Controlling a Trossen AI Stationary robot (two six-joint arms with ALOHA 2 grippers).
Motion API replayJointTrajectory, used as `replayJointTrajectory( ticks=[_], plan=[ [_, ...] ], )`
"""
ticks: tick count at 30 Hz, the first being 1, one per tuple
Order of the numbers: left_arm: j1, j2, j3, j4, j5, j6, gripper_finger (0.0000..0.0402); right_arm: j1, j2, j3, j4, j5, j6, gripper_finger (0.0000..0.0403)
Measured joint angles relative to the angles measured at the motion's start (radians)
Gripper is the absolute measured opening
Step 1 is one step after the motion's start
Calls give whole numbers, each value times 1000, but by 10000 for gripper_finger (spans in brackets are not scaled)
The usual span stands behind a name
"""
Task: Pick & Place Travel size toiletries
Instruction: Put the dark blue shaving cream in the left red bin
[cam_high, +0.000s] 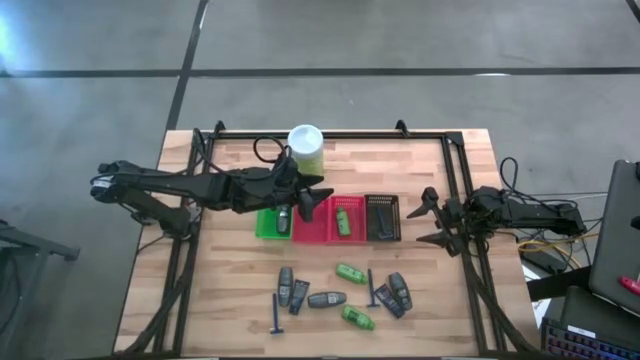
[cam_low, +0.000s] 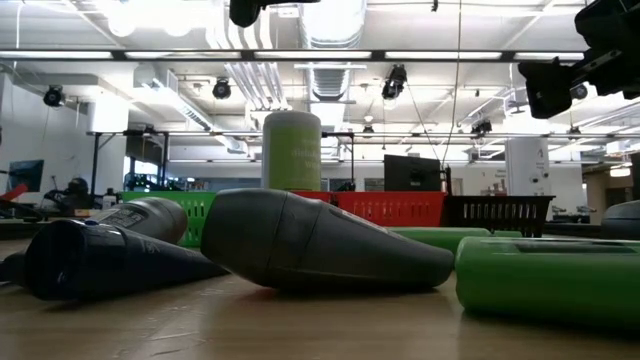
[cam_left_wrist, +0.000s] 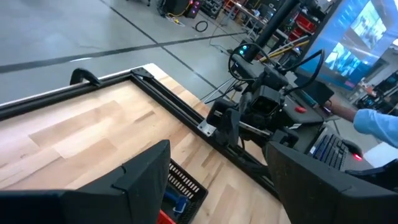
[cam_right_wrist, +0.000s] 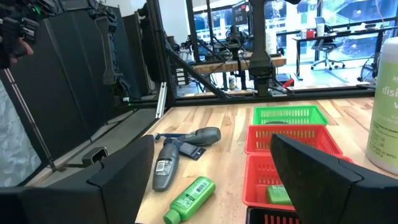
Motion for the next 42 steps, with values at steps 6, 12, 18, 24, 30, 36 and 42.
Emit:
replayJointTrajectory(
  ticks=[6,12,18,24,30,36,42],
  plan=[
    [0,0,0,0,0,5,271,0,-1,0,0,0,0,338],
    [0,0,0,0,0,-2,271,0,-1,0,0,0,0,355],
    [0,0,0,0,0,-23,271,0,-1,0,0,0,0,357],
    [0,0,0,0,0,-23,271,0,-1,0,0,0,0,340],
    [0,-2,0,-70,71,-124,271,0,0,0,0,0,0,321],
    [-5,26,-1,-310,388,-433,271,0,0,0,0,0,0,303],
    [-14,69,-2,-400,452,-394,271,0,0,0,-2,0,0,286]
  ],
)
